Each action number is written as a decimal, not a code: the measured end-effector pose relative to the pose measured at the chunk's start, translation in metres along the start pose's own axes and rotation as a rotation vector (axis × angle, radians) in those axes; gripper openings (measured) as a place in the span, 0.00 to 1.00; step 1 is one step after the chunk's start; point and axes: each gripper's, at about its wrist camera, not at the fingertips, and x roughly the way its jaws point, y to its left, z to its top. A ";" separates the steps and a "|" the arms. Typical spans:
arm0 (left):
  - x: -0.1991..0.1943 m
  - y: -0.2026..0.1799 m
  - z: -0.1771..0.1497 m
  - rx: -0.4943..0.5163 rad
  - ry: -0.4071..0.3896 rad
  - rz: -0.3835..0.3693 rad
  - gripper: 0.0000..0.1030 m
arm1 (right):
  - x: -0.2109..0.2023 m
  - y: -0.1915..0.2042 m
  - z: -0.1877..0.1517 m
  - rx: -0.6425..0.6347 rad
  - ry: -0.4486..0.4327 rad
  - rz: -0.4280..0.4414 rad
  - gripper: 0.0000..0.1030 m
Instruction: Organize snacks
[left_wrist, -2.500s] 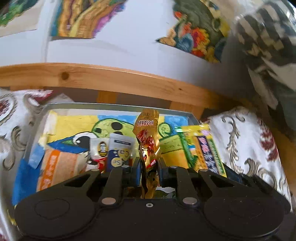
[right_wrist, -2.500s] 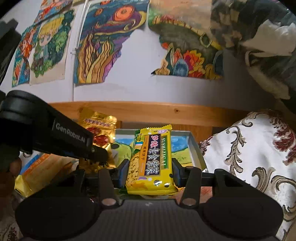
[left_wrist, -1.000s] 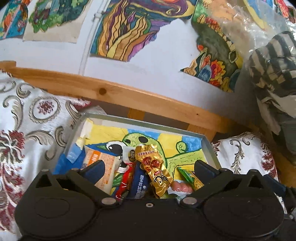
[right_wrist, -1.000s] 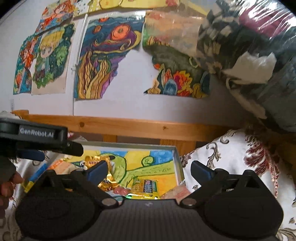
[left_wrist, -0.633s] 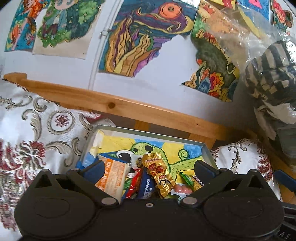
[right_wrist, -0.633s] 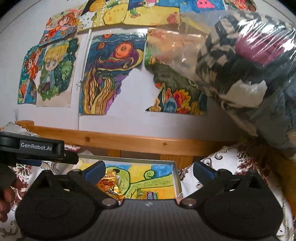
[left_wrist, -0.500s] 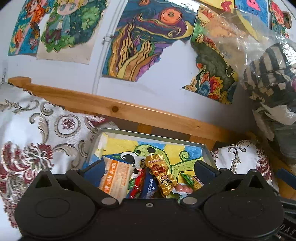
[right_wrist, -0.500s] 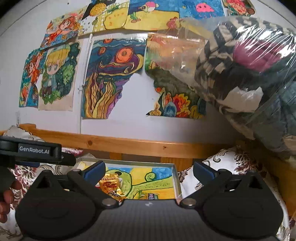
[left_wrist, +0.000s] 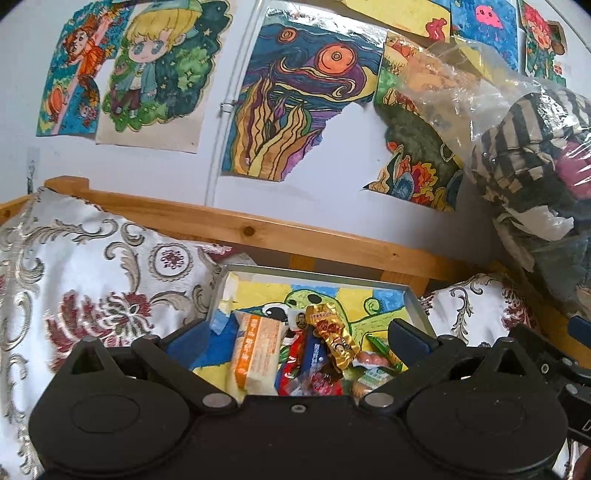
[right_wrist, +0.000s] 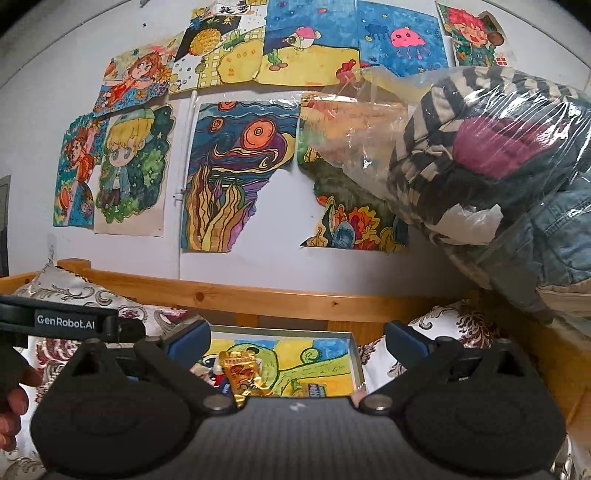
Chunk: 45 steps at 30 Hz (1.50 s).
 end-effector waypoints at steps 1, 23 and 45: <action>-0.005 0.001 -0.002 0.000 0.001 0.001 0.99 | -0.004 0.001 0.000 0.002 0.000 0.001 1.00; -0.088 0.024 -0.048 0.043 0.001 0.030 0.99 | -0.077 0.022 -0.020 0.017 0.050 0.021 1.00; -0.113 0.033 -0.096 0.069 0.034 0.065 0.99 | -0.107 0.020 -0.060 0.050 0.121 -0.005 1.00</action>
